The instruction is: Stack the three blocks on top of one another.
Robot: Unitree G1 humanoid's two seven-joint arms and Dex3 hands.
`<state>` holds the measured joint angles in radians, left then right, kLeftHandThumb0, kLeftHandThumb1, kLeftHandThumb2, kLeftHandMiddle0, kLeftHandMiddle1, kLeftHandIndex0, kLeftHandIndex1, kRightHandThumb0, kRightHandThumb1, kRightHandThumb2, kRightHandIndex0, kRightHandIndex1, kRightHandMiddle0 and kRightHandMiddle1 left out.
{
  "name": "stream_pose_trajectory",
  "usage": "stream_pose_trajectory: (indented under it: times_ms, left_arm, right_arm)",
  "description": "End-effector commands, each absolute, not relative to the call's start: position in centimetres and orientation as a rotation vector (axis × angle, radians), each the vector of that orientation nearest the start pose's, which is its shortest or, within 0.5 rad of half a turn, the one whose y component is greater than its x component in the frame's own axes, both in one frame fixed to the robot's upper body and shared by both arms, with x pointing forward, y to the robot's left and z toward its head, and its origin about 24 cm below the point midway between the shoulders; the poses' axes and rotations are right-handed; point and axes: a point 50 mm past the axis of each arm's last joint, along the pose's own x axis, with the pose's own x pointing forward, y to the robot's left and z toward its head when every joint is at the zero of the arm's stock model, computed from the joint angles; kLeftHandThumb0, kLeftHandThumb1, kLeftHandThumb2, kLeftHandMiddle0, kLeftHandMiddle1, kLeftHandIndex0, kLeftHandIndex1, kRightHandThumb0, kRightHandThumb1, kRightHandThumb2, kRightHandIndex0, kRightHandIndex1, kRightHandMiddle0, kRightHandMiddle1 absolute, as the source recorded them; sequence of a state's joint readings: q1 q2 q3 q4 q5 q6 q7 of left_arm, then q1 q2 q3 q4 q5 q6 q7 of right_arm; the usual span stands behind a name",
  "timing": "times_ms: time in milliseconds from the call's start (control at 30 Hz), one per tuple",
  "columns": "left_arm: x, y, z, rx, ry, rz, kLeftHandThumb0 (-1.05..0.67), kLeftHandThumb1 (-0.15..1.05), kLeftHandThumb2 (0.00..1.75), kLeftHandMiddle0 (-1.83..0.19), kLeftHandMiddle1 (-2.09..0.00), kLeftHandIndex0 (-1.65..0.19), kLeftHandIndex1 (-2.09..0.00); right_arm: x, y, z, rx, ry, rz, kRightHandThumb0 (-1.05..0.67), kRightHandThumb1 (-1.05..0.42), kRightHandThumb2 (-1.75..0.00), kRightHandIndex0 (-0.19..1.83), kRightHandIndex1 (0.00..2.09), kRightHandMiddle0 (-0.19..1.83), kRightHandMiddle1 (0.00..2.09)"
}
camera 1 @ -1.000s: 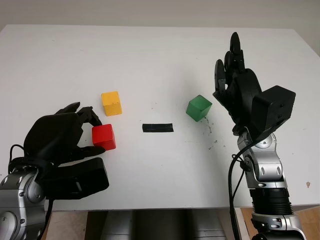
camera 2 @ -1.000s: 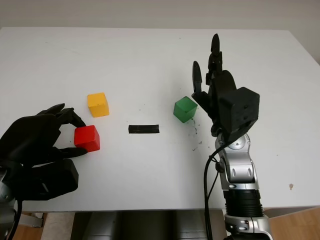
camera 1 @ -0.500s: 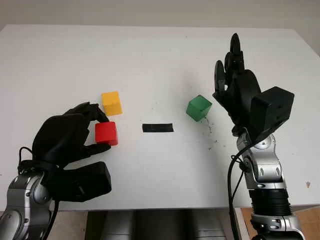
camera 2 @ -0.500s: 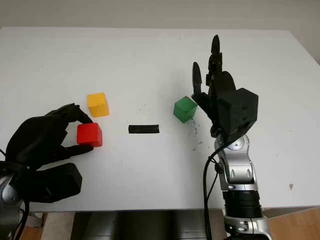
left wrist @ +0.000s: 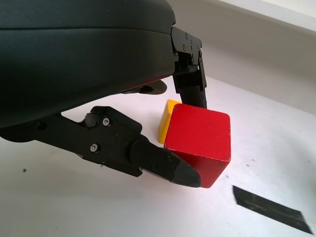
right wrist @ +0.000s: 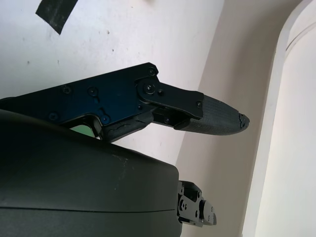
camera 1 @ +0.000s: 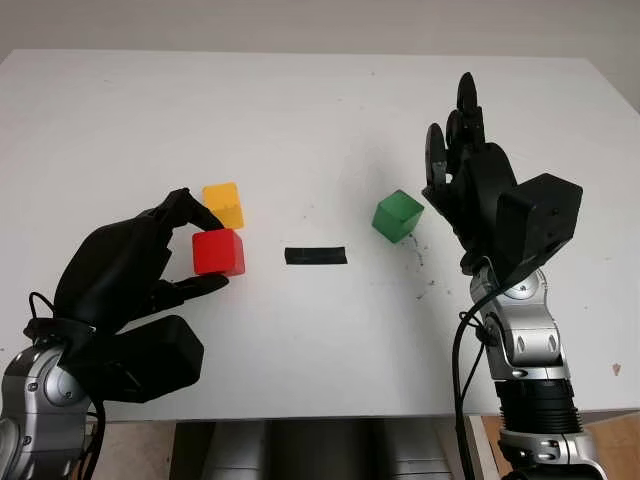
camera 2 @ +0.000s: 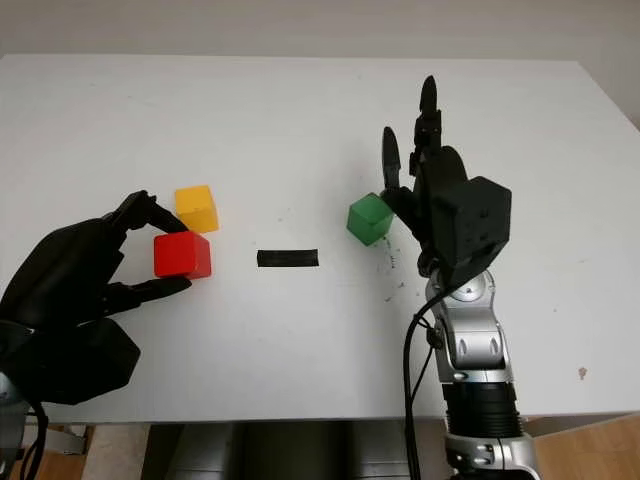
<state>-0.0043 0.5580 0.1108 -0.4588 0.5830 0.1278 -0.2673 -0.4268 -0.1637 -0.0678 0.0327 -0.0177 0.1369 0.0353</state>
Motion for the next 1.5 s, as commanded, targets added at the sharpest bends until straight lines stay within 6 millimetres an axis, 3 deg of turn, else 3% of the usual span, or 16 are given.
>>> stream_pose_trajectory:
  times_ms: [0,200,433,600,1000,1467]
  left_arm:
    - [24.1,22.0,17.4,1.168,-0.259,-0.044,-0.39,1.05,0.09,-0.22,-0.03,-0.12,-1.59]
    - [25.5,20.7,19.1,1.247,-0.336,-0.068,-0.41,1.05,0.07,-0.17,-0.04,-0.15,-1.59]
    - [27.4,18.3,19.7,1.326,-0.339,-0.12,-0.38,1.01,0.05,-0.18,-0.05,-0.32,-1.42]
    - [28.6,16.8,19.9,1.33,-0.353,-0.149,-0.35,1.0,0.05,-0.15,-0.05,-0.32,-1.51]
    - [31.0,14.1,18.5,1.427,-0.335,-0.187,-0.35,0.95,0.05,-0.13,-0.06,-0.39,-1.54]
    - [31.1,12.9,17.3,1.386,-0.279,-0.271,-0.34,0.98,0.06,-0.08,-0.05,-0.31,-1.62]
  right_arm:
    - [32.2,-16.4,14.9,-0.169,-0.268,0.037,-0.72,-1.05,-0.68,-0.19,0.0,-0.19,0.0]
    - [32.3,-16.2,14.8,-0.172,-0.25,0.031,-0.71,-1.05,-0.68,-0.19,0.0,-0.19,0.0]
    - [32.4,-16.0,15.0,-0.175,-0.244,0.016,-0.73,-1.05,-0.66,-0.19,0.0,-0.19,0.0]
    - [32.5,-16.0,15.1,-0.178,-0.248,0.011,-0.72,-1.05,-0.66,-0.19,0.01,-0.19,0.0]
    - [32.5,-16.0,15.3,-0.184,-0.272,-0.003,-0.73,-1.05,-0.66,-0.19,0.02,-0.19,0.0]
    - [32.4,-15.9,15.0,-0.188,-0.261,-0.023,-0.75,-1.05,-0.65,-0.19,0.04,-0.19,0.01]
